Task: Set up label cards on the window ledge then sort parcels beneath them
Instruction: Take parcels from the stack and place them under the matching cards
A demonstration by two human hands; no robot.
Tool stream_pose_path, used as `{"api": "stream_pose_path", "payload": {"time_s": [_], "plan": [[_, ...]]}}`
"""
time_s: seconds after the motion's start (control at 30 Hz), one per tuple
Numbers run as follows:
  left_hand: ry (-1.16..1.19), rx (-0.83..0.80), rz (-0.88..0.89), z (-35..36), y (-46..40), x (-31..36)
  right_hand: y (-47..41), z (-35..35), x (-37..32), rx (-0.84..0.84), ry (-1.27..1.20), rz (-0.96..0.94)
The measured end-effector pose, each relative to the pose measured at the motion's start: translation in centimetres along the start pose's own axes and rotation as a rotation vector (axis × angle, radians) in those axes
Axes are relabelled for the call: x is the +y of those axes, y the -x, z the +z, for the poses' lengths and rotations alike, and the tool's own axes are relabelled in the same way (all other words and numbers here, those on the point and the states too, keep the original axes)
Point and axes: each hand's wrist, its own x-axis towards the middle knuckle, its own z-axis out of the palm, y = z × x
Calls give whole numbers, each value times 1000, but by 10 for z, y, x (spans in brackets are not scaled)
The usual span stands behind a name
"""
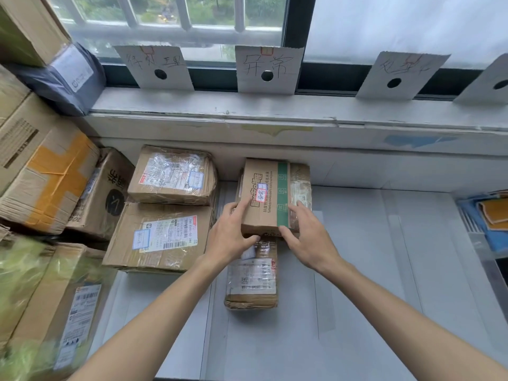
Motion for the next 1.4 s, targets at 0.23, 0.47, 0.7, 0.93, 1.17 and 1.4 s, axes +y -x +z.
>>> {"api": "stream_pose_path", "payload": {"time_s": [0.23,0.47,0.7,0.93,1.17,1.4], "plan": [[14,-31,19,-6,29,-13,37,-10,7,-67,59,65],[-46,-58,105,-23,62,-4,82,-20,-30,-119,102,34],[-105,6,250,-88,97,36,130,-61,-90,-97,194,-15],[-193,50,315,-147,159,58,183,-91,-128,-41,250,-110],[-382,141,318,-173,247,46,247,-88,-144,-42,249,-189],[-500,266,259,-245,326,46,281,-96,-214,-32,290,-347]]}}
